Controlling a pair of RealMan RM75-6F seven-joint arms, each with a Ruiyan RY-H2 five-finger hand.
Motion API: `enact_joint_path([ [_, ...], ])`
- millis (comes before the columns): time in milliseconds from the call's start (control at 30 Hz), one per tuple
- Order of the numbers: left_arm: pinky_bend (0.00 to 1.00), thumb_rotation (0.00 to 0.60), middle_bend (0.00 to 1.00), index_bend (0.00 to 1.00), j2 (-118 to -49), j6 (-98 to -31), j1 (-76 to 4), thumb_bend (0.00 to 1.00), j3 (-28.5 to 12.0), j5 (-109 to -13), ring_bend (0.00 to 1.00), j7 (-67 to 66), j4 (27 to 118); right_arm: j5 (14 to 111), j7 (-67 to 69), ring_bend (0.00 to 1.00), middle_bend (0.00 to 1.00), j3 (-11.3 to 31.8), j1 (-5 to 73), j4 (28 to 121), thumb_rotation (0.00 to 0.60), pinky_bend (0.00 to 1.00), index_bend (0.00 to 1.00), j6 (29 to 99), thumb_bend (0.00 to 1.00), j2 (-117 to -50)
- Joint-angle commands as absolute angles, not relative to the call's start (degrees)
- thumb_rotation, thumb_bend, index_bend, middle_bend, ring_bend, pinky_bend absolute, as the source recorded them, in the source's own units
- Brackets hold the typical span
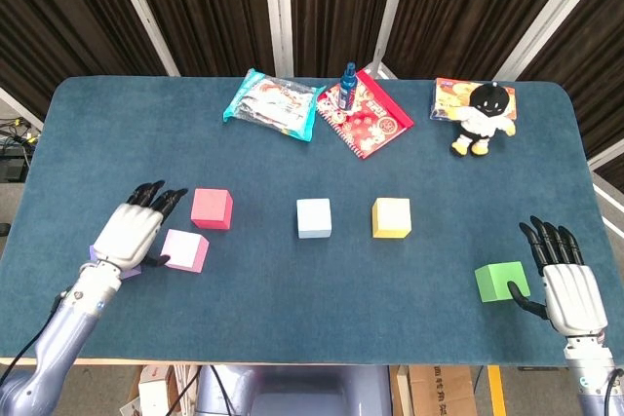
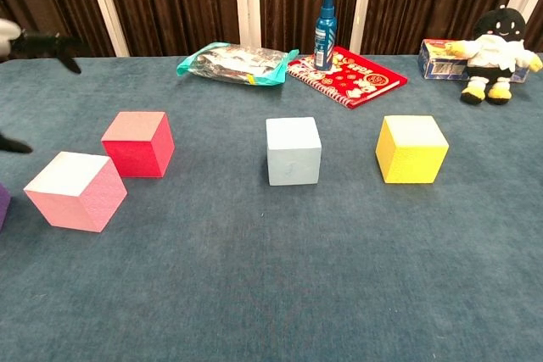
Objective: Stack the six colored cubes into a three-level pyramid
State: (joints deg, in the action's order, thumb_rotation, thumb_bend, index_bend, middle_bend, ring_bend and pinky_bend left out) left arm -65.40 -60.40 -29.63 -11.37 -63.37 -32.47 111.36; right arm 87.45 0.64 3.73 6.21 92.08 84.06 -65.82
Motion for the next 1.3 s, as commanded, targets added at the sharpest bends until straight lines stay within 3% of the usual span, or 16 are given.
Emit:
enact_joint_path([
  [33, 0.09, 0.600, 0.13, 0.00, -66.7, -59.1, -34.2, 0.09, -14.1, -57.6, 0.03, -36.7, 110.8, 87.3, 0.8, 0.00, 0.00, 3.7, 6.3, 92.3, 0.600, 0.00, 0.00, 83.8, 0.33, -65.7],
  [333, 0.09, 0.600, 0.16, 0.00, -71.9, -55.7, -44.7, 0.09, -16.1, -43.8, 0.03, -44.9, 103.5, 85.9, 0.9, 0.00, 0.00, 4.0, 6.5, 92.5, 0.600, 0.00, 0.00, 82.8, 0.33, -65.6],
  [567, 0.11, 0.600, 0.21, 0.00, -76.0, -53.8, -50.1, 0.09, -14.9, -36.7, 0.03, -47.7, 97.4, 84.7, 2.0, 0.00, 0.00, 4.3, 6.6, 92.6, 0.600, 0.00, 0.00, 82.0, 0.33, -65.2],
  [900, 0.11, 0.600, 0.23, 0.00, -79.9, -51.7, -53.8, 0.09, -11.7, -33.8, 0.03, -47.5, 91.3, 84.2, 2.3, 0.00, 0.00, 4.4, 6.7, 92.9, 0.600, 0.00, 0.00, 81.6, 0.33, -65.1],
  [1300, 0.11, 0.600, 0.24, 0.00, -80.0, -50.4, -54.7, 0.10, -8.7, -35.9, 0.03, -44.3, 89.3, 83.6, 1.2, 0.00, 0.00, 4.5, 6.7, 93.4, 0.600, 0.00, 0.00, 81.4, 0.33, -65.3],
])
